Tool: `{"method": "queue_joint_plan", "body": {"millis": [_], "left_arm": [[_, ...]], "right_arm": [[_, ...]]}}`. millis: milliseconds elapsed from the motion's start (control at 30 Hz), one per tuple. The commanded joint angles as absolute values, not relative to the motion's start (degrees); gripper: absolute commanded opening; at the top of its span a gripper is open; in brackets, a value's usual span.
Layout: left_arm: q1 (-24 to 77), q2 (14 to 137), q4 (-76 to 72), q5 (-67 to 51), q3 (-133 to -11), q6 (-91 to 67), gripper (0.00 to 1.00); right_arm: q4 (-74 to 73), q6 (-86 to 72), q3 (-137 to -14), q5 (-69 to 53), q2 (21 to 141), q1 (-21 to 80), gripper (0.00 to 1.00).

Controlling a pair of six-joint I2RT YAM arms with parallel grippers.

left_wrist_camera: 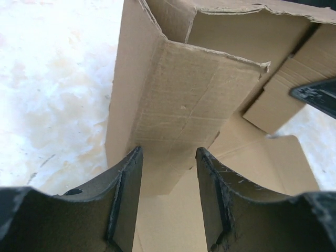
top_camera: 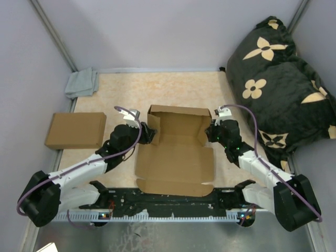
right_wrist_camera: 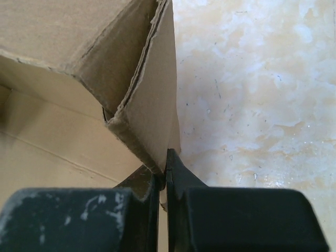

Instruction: Fold the paper box

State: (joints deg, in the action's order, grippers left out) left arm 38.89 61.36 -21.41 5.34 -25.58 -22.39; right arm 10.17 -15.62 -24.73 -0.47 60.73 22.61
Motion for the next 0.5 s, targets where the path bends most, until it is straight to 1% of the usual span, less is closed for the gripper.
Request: {"method": "queue_joint_plan", "body": {"millis": [0,100,267,467], "left_arm": [[39.6,63.8,-22.0,12.6,-28.3,-18.4,0.51],[39.8,64.6,-20.6,16.7,-28.7,-17.5,0.52],[39.8,63.8,-18.7,20.0,-28.0,-17.1,0.51],[39.9,60.0,-16.4,19.2,-27.0,-17.9,0.53]], "right_arm": [[12.3,-14.8,-24.1,-5.3,58.4,22.7,0.0],[11.8,-14.1,-24.0,-5.3,57.8,22.6,0.0],[11.7,-14.0,-24.0,-5.5,57.9,22.7,0.0],[11.8,-14.2,-24.3,-5.2,58.8,22.7,0.0]]}}
